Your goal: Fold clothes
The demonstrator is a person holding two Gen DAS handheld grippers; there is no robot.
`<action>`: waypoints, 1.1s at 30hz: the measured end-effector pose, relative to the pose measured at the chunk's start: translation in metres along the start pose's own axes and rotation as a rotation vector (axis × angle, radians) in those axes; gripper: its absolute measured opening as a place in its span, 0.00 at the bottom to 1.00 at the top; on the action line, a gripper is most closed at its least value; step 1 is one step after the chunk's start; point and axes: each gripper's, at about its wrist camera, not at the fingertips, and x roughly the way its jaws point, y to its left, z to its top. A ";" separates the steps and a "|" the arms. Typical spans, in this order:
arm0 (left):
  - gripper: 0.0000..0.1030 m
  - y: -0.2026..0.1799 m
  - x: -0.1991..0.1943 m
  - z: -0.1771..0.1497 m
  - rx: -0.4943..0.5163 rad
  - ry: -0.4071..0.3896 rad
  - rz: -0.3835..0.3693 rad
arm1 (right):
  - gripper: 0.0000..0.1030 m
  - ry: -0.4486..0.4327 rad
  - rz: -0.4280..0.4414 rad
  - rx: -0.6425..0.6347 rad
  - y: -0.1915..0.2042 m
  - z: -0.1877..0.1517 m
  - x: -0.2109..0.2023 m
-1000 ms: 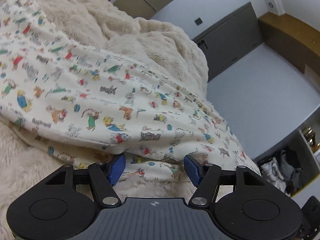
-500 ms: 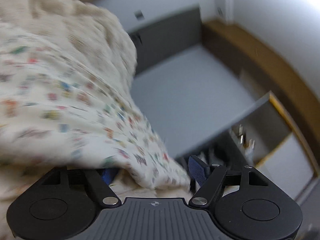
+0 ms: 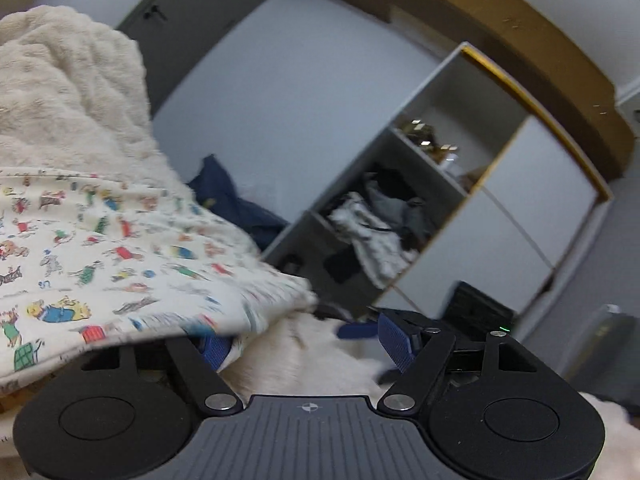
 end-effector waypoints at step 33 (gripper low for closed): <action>0.83 0.012 0.007 -0.027 -0.114 -0.039 0.257 | 0.60 -0.012 -0.009 0.014 -0.007 0.002 -0.001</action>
